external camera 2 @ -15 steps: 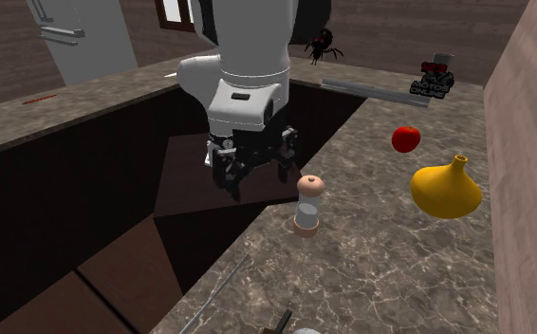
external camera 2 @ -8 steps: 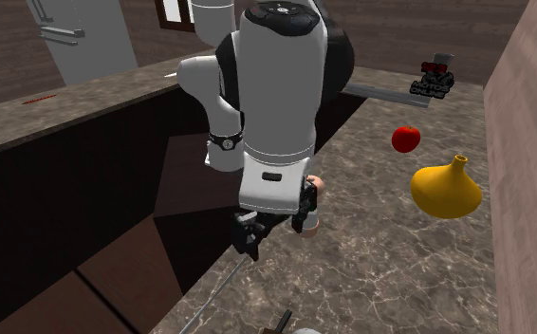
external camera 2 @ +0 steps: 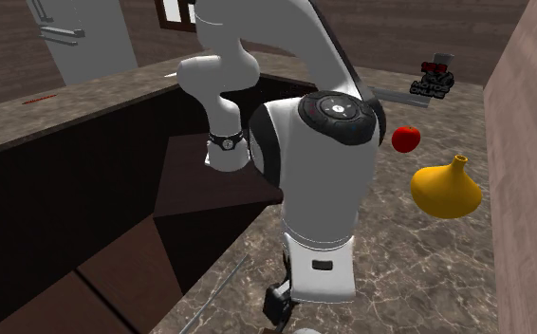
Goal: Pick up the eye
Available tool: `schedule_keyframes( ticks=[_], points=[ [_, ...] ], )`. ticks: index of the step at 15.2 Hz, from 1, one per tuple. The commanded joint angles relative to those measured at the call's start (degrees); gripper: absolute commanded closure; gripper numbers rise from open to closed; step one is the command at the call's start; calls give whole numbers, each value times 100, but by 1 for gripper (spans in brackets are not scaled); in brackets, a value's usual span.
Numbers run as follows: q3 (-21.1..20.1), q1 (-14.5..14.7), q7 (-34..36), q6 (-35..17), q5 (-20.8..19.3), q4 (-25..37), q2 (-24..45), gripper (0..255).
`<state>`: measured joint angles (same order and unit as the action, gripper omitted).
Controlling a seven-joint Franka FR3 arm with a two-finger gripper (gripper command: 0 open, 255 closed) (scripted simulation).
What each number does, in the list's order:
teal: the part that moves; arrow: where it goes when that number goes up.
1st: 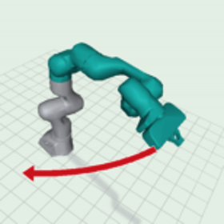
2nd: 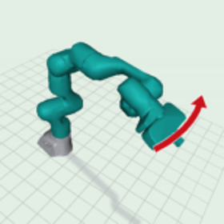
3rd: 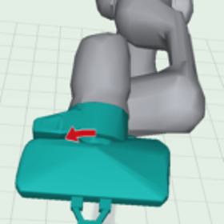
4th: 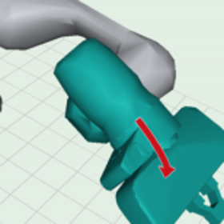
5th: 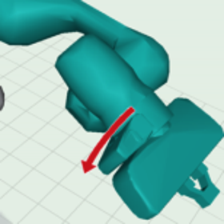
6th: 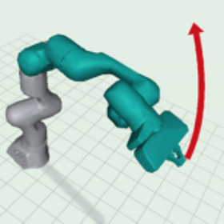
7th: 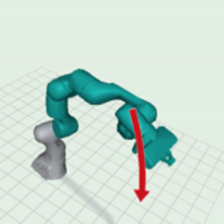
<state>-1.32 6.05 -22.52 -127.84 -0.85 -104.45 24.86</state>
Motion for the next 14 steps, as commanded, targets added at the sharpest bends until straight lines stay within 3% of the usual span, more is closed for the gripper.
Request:
schedule_keyframes(
  ticks=[1,6,14],
  points=[
    [-20,13,-113,-12,-46,490,495,0],
    [-70,100,-287,66,-154,1581,1502,0],
    [-57,107,-276,-301,-169,1590,1878,0]
  ],
)
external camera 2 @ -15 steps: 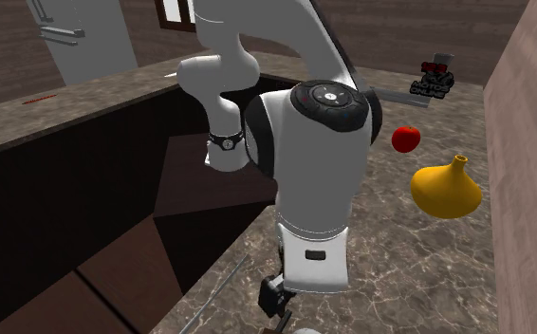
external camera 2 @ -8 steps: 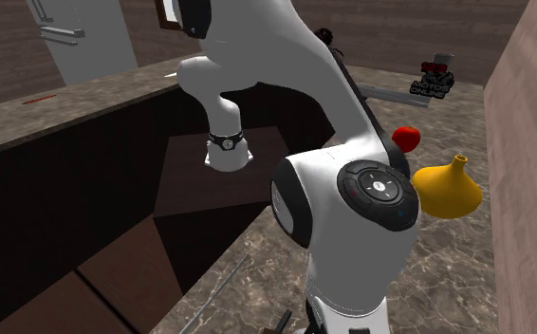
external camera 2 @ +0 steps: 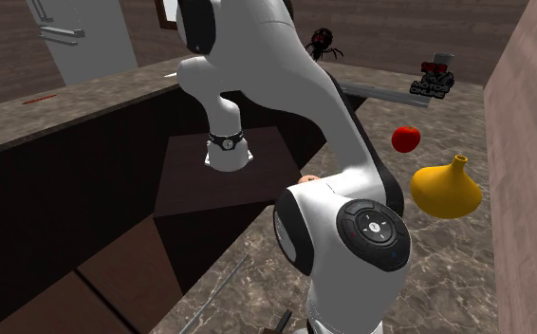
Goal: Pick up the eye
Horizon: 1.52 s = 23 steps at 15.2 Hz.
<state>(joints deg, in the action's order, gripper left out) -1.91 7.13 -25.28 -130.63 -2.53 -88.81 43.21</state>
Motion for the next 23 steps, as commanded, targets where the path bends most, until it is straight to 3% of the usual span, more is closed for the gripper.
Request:
schedule_keyframes(
  ticks=[1,2,11,23],
  points=[
    [1,0,0,-22,-1,27,44,0],
    [1,2,1,-7,-1,55,57,255],
    [1,0,0,-22,-1,27,44,255],
    [-18,-11,-19,575,23,49,-531,255]
  ],
)
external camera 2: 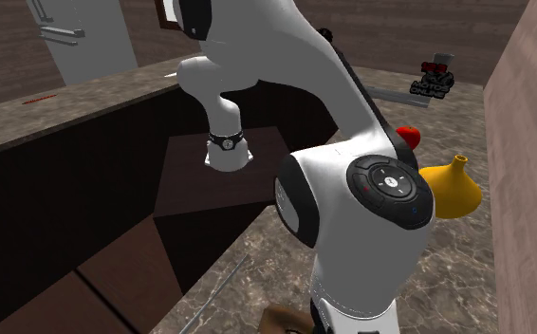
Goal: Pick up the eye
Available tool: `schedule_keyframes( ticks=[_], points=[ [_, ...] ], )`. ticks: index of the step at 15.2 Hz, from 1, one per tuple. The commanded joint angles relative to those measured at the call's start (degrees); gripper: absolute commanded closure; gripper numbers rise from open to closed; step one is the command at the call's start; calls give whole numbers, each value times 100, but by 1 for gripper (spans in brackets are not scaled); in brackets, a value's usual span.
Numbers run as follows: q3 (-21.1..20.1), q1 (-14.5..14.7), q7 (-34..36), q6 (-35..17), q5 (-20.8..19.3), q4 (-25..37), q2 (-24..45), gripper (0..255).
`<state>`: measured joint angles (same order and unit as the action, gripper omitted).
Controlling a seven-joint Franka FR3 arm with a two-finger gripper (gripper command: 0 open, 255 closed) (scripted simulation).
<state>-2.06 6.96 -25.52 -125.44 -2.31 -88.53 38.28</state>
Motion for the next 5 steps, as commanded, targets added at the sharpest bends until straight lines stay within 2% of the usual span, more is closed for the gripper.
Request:
schedule_keyframes(
  ticks=[1,5],
  points=[
    [-4,4,4,109,3,29,-82,255],
    [-7,3,0,227,7,60,-169,255]
  ],
)
